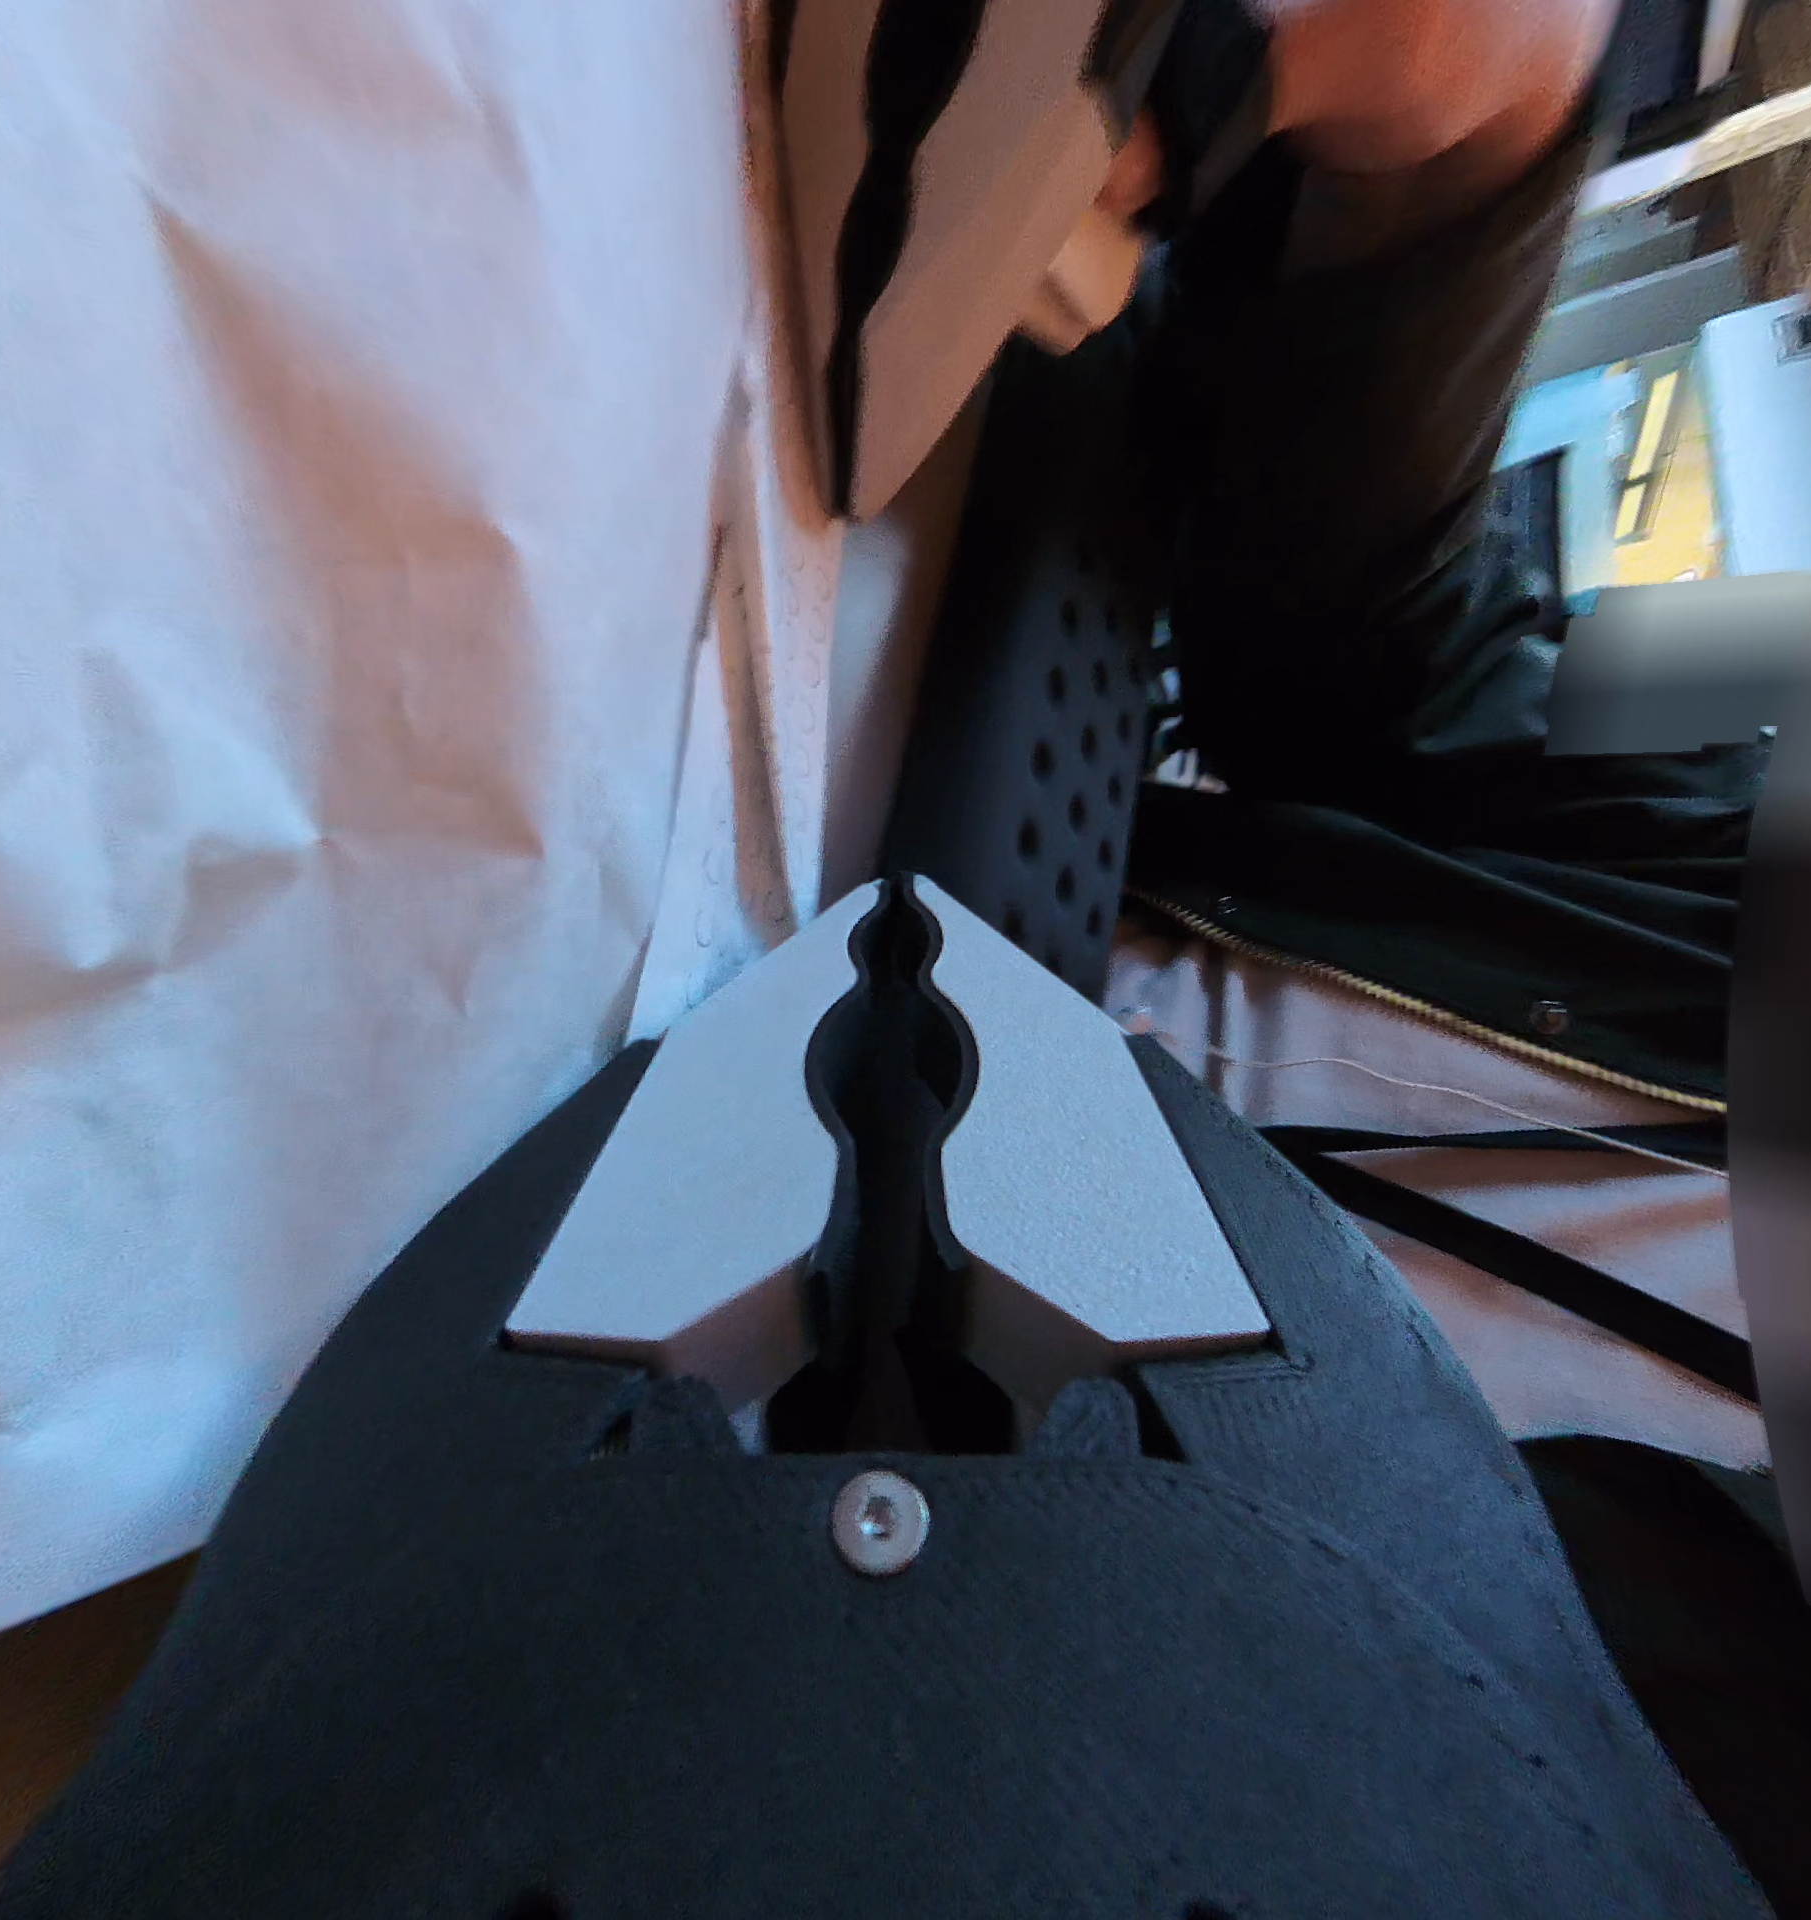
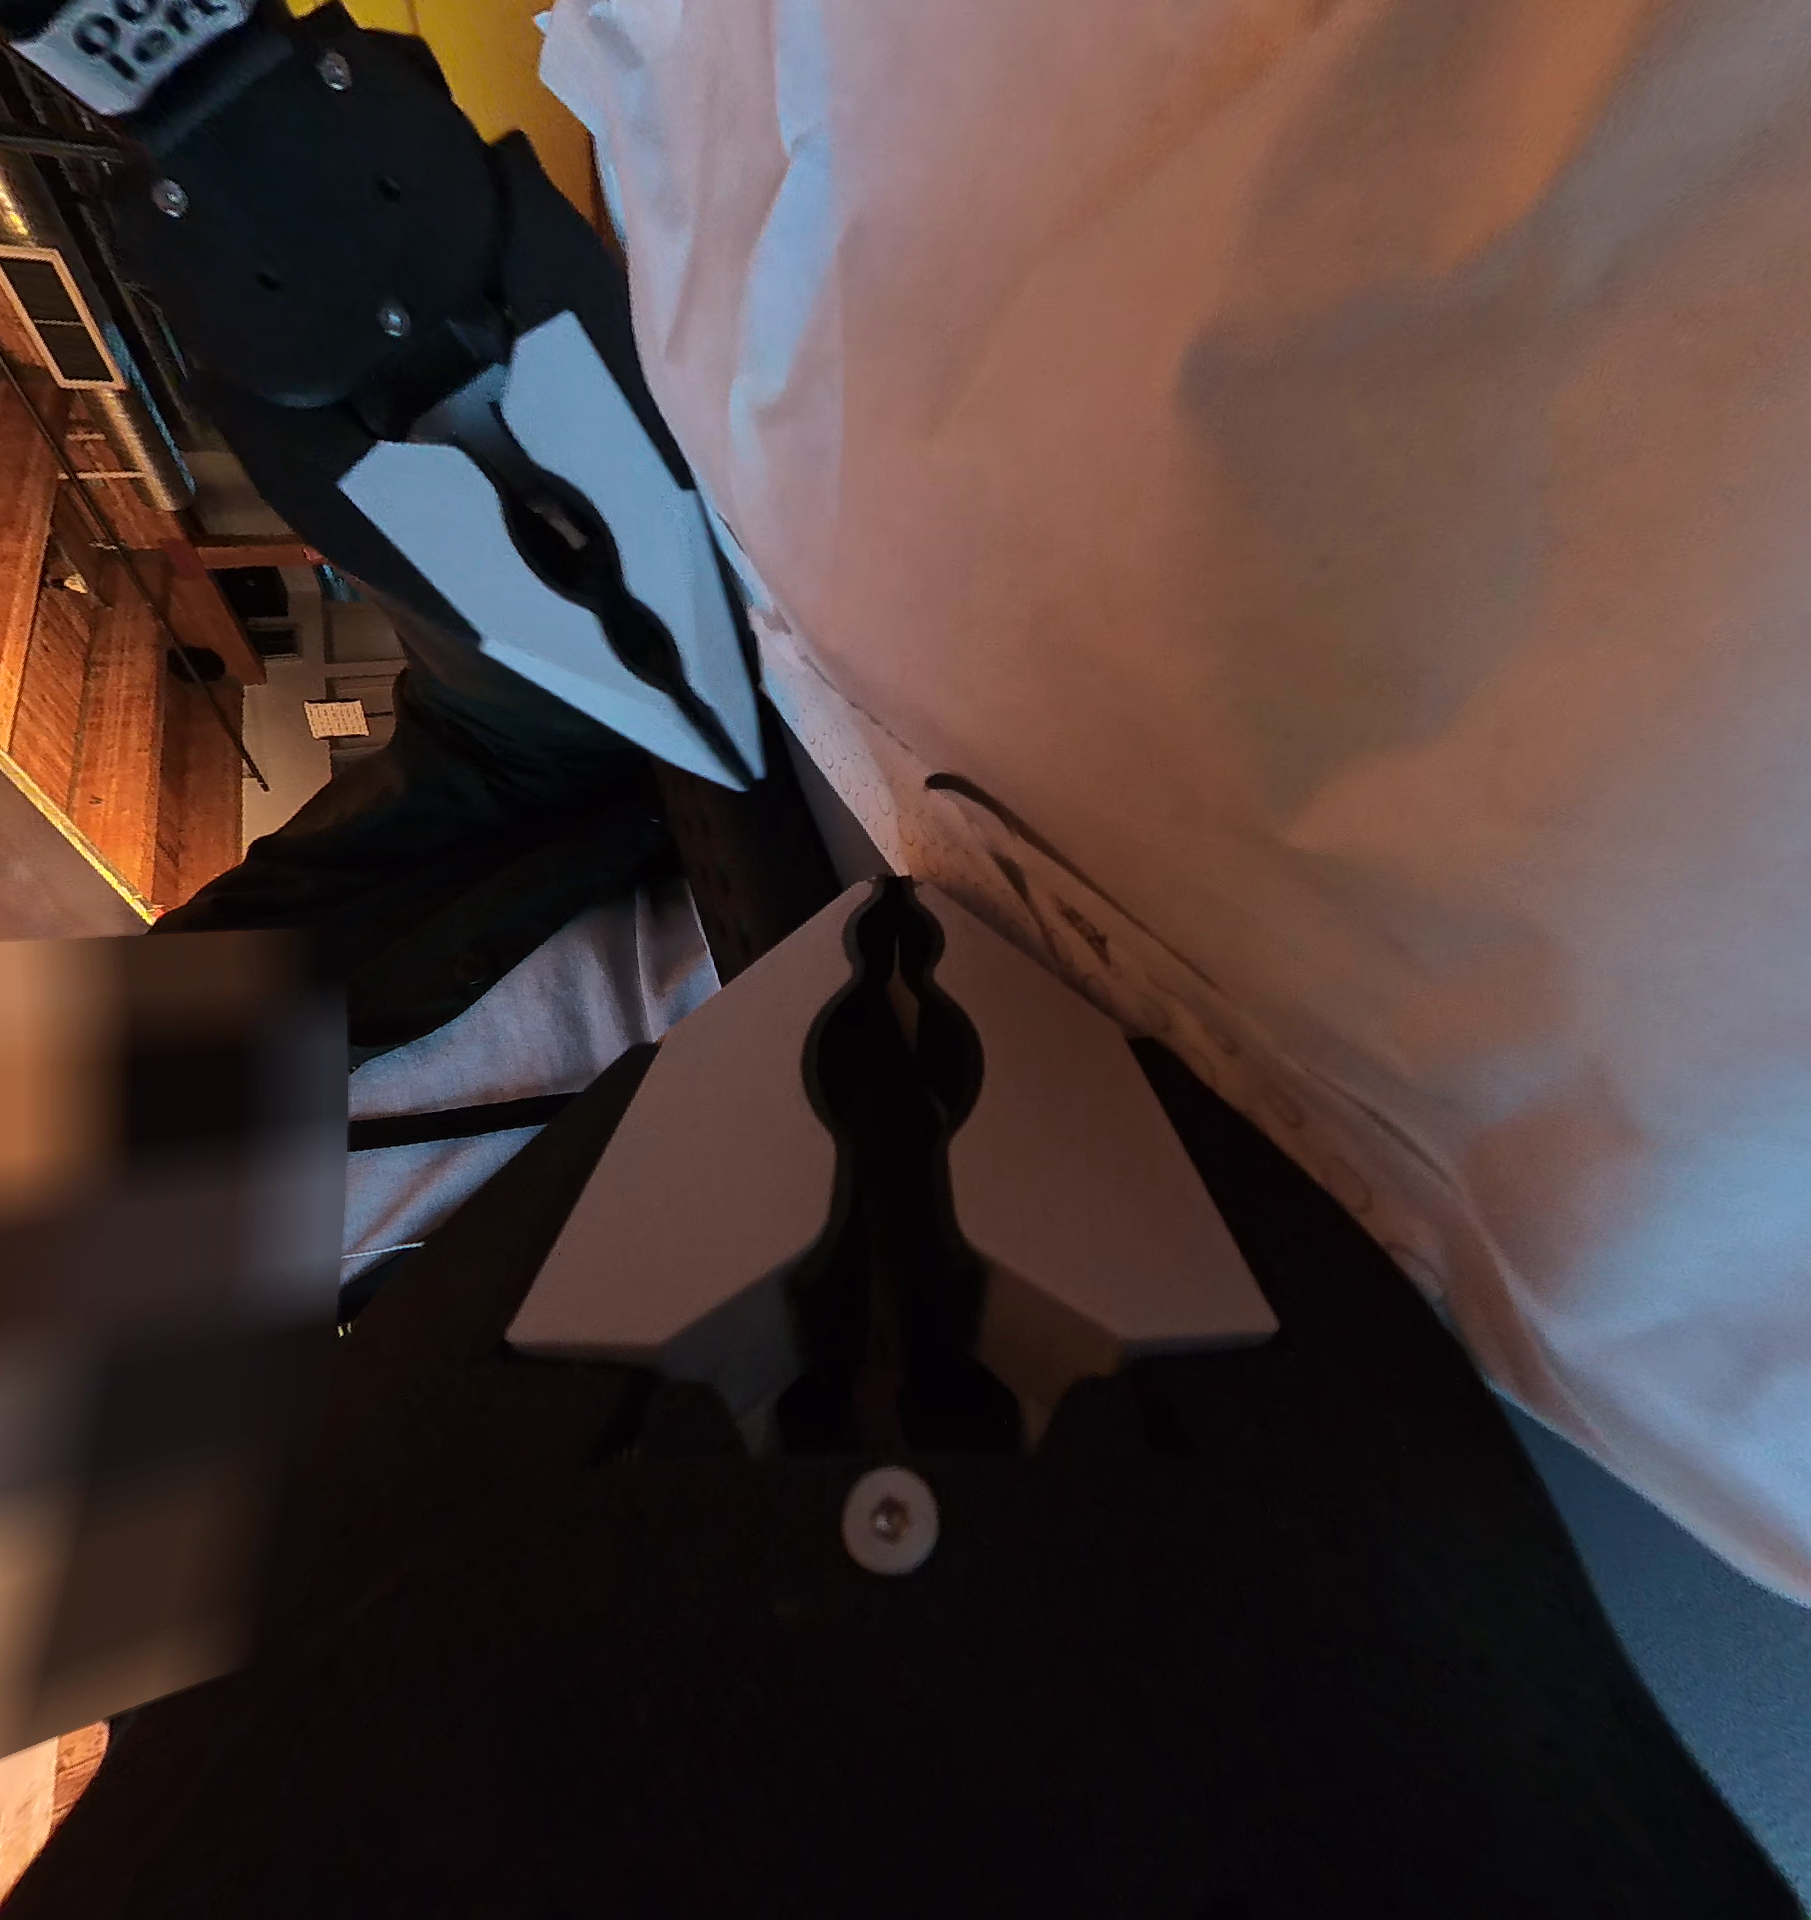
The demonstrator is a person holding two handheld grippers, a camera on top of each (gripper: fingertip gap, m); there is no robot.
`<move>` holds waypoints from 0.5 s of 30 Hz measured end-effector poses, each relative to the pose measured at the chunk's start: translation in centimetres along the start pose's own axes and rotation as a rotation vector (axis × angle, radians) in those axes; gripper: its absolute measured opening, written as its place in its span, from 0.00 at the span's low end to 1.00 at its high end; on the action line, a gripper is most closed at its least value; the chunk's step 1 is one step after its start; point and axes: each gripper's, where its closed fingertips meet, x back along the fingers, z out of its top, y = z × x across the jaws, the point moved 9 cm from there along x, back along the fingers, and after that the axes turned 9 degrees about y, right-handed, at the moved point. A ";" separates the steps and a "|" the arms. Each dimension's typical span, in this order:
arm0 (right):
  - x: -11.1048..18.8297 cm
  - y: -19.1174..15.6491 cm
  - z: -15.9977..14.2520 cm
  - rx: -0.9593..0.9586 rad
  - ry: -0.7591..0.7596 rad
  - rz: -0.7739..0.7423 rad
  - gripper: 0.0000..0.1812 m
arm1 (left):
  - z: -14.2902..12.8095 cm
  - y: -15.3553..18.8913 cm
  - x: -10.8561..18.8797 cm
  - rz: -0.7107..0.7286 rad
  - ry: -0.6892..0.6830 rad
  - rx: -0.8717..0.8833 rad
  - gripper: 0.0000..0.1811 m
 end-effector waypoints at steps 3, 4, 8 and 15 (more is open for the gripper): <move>0.0 0.0 0.0 0.003 0.001 -0.004 0.00 | -0.3 -0.6 -0.4 0.019 -0.019 0.013 0.00; 0.0 0.0 0.0 0.002 0.001 -0.002 0.00 | -0.2 -0.6 -0.3 0.018 -0.016 0.018 0.00; 0.0 0.0 0.0 0.003 -0.004 0.002 0.00 | -0.4 -0.6 -0.2 0.023 -0.015 -0.012 0.00; 0.0 0.0 0.1 0.001 -0.013 0.003 0.00 | -0.6 -0.3 -0.4 0.026 -0.046 -0.114 0.00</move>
